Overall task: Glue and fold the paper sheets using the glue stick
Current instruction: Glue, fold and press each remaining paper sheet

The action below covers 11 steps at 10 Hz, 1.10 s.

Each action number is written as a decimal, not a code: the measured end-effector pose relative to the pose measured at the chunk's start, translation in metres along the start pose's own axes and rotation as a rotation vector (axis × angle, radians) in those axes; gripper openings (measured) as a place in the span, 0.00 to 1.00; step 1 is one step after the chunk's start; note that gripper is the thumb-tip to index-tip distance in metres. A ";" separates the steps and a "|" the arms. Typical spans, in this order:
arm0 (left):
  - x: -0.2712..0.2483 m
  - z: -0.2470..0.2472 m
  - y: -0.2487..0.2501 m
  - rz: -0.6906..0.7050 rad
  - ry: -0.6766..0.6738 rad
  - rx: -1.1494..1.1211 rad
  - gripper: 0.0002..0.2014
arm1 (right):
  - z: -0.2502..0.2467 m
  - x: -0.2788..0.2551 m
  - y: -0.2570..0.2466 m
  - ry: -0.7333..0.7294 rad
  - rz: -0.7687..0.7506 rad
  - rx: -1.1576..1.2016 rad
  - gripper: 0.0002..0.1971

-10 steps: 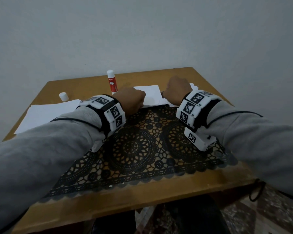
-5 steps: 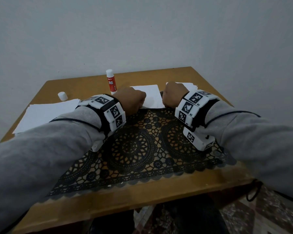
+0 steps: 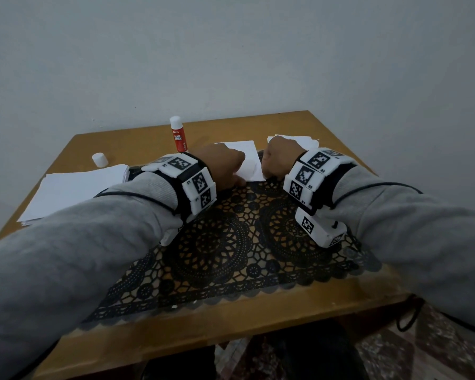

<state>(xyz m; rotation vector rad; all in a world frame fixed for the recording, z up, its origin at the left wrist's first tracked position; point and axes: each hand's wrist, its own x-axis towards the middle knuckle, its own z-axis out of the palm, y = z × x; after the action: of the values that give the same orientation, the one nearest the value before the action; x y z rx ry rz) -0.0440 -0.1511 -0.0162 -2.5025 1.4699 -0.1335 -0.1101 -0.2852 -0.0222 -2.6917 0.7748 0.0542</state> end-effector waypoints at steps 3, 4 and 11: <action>0.006 -0.001 0.003 -0.004 -0.002 0.108 0.23 | 0.008 0.005 0.002 0.056 -0.052 -0.053 0.12; 0.008 0.001 0.001 -0.024 0.004 0.113 0.24 | 0.008 0.002 0.004 0.035 -0.067 -0.033 0.15; -0.007 -0.010 -0.014 -0.108 0.129 -0.230 0.10 | 0.003 -0.009 -0.013 0.004 -0.056 -0.274 0.19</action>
<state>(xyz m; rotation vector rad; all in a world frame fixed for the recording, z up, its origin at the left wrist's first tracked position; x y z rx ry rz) -0.0372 -0.1403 -0.0032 -2.8067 1.4729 -0.1557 -0.1104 -0.2696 -0.0200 -2.9700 0.7404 0.1523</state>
